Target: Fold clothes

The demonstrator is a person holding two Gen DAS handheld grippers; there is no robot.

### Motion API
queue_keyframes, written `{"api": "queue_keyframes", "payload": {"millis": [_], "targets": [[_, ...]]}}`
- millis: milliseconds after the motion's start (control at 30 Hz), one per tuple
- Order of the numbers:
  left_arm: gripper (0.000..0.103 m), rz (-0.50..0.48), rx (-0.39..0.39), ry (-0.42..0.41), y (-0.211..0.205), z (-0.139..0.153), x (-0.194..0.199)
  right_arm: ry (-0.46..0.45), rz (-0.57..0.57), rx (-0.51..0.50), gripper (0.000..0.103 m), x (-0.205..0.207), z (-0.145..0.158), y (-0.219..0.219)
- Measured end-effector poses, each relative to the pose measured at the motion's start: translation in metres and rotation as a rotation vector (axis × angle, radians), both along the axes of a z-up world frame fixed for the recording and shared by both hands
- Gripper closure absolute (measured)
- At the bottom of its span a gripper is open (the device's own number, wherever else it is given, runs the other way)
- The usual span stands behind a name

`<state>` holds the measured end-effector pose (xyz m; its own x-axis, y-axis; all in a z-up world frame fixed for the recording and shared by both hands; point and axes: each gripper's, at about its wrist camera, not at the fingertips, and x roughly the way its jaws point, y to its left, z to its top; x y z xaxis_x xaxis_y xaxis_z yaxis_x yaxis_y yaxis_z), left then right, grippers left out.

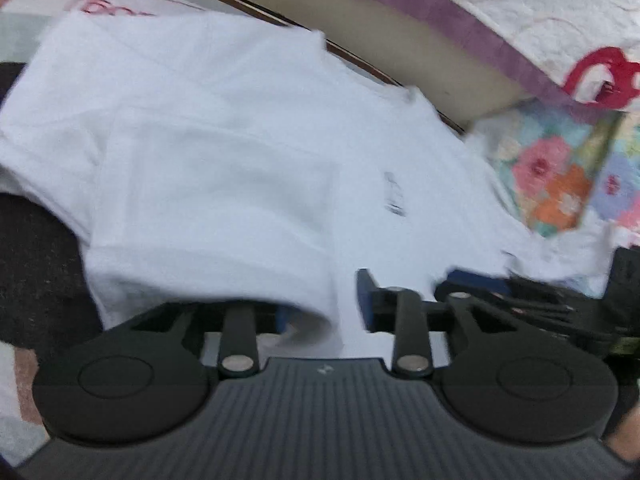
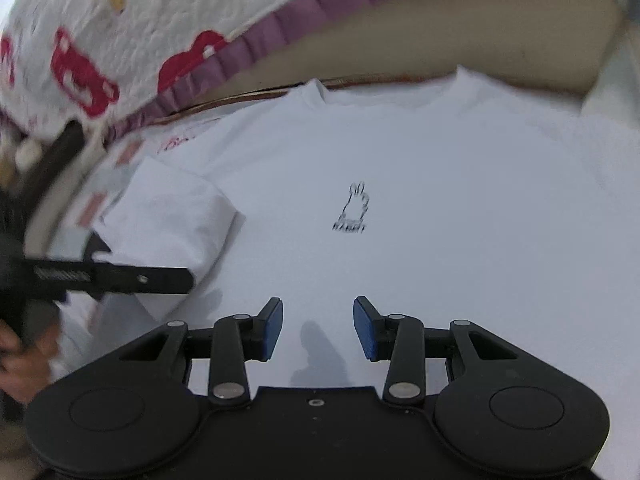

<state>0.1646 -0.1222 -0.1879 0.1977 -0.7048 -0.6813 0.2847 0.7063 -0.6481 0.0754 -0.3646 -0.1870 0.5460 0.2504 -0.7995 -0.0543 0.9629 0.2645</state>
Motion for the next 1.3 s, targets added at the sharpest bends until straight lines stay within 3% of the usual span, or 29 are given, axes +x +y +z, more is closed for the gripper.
{"api": "queue_keyframes", "payload": {"millis": [67,167,233,367,433,533,700,800,833,867,967,1167,1233,1300], "targets": [[0.039,-0.085,-0.049,0.044,0.001,0.006,0.001,-0.018,0.042,-0.087,0.057,0.003,0.008,0.01],[0.041,-0.104,-0.078,0.062,0.015,0.006,-0.012,0.007,0.104,-0.249,0.057,0.013,0.015,0.031],[0.042,-0.076,-0.045,-0.036,0.03,0.017,-0.014,-0.006,0.149,-0.314,0.057,0.021,0.018,0.046],[0.043,0.046,0.074,-0.25,0.062,0.041,-0.01,-0.095,0.234,-0.235,0.057,0.029,0.035,0.072],[0.043,0.16,0.111,-0.237,0.075,0.039,-0.001,-0.125,0.284,-0.182,0.057,0.032,0.043,0.087],[0.043,0.239,0.135,-0.188,0.083,0.028,0.002,-0.046,0.376,-0.076,0.05,0.041,0.04,0.12],[0.043,0.318,0.183,-0.249,0.082,0.027,0.003,-0.039,0.516,-0.284,0.05,0.05,0.006,0.17],[0.043,0.359,0.214,-0.259,0.093,0.027,0.01,-0.044,0.416,-0.303,0.055,0.065,-0.007,0.168],[0.043,0.374,0.207,-0.258,0.098,0.027,0.01,-0.053,0.375,-0.266,0.08,0.07,-0.004,0.161],[0.043,0.385,0.196,-0.255,0.103,0.027,0.011,-0.063,0.333,-0.227,0.098,0.074,0.0,0.155],[0.043,0.388,0.159,-0.259,0.111,0.028,0.012,-0.146,0.206,-0.17,0.098,0.081,0.026,0.133],[0.041,0.36,0.145,-0.279,0.11,0.028,0.017,-0.452,-0.099,-0.269,0.098,0.063,0.114,0.068],[0.04,0.303,0.143,-0.274,0.1,0.026,0.015,-0.5,-0.188,-0.364,0.097,0.056,0.12,0.045],[0.04,0.22,0.157,-0.271,0.085,0.022,0.011,-0.44,-0.242,-0.348,0.095,0.053,0.11,0.017]]}}
